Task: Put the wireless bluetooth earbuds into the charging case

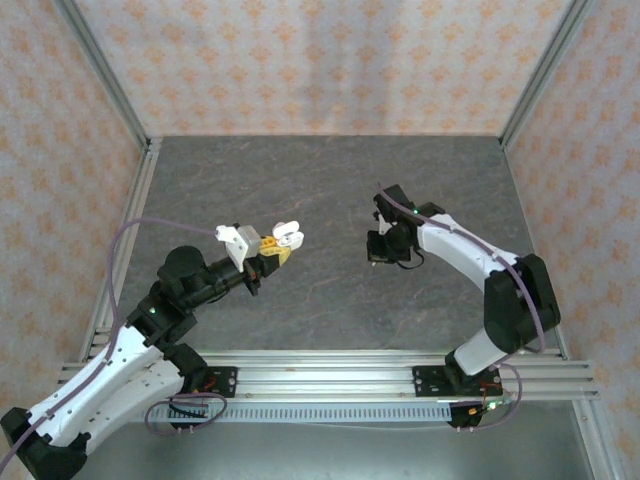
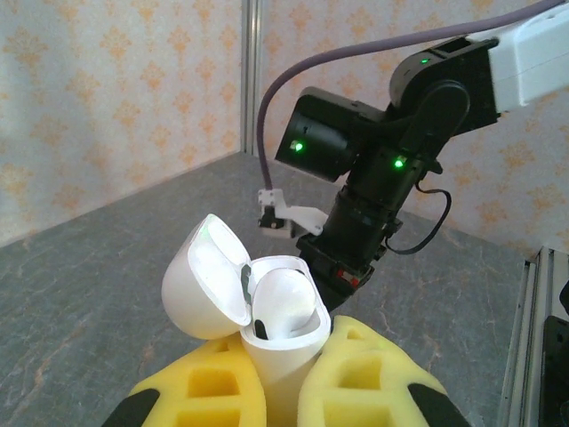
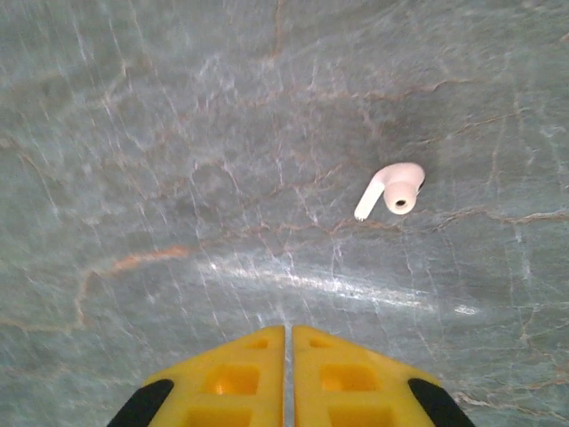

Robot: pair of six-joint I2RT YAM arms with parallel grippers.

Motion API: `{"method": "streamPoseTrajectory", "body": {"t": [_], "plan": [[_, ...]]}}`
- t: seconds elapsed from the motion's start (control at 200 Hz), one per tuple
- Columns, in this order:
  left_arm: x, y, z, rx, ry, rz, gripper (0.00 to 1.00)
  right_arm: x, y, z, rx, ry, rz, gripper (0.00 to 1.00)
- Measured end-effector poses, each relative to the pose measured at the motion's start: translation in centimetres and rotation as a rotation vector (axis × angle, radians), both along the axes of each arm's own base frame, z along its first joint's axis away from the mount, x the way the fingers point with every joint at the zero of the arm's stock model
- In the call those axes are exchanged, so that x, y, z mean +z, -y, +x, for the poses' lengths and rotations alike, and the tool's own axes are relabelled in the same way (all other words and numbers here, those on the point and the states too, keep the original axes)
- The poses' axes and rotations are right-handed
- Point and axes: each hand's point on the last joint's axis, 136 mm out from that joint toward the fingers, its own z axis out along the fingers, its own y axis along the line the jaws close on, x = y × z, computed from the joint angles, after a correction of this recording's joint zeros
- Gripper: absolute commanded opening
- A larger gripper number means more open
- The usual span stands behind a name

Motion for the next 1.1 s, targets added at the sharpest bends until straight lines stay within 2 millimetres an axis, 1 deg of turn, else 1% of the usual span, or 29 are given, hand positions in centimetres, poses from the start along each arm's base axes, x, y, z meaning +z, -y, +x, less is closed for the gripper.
{"method": "streamPoseTrajectory", "body": {"t": [0.09,0.165,0.225,0.345,0.56,0.716,1.021,1.096], "plan": [[0.0,0.0,0.0,0.0,-0.001,0.0,0.0,-1.4,1.4,0.3,-0.107,-0.023,0.009,0.07],[0.1,0.0,0.0,0.0,0.001,0.0,0.0,-2.8,2.9,0.0,-0.19,-0.056,0.004,0.07],[0.1,0.0,0.0,0.0,0.001,0.0,0.0,-3.4,3.5,0.0,-0.234,-0.067,0.002,0.06],[0.1,-0.1,-0.1,0.0,0.002,0.0,0.0,-3.9,3.5,0.8,-0.268,-0.061,0.013,0.06],[0.1,-0.1,-0.1,0.0,0.002,0.0,0.0,-5.5,3.2,1.5,-0.276,-0.088,0.002,0.06],[0.2,-0.2,-0.3,0.0,0.005,0.0,0.0,-5.7,2.9,2.1,-0.274,-0.09,0.004,0.05],[0.2,-0.2,-0.3,0.0,0.005,0.0,0.0,-4.2,1.7,4.4,-0.24,-0.043,0.032,0.05],[0.2,-0.2,-0.3,0.0,0.005,0.0,0.0,-4.2,1.3,5.0,-0.229,-0.044,0.041,0.05]]}}
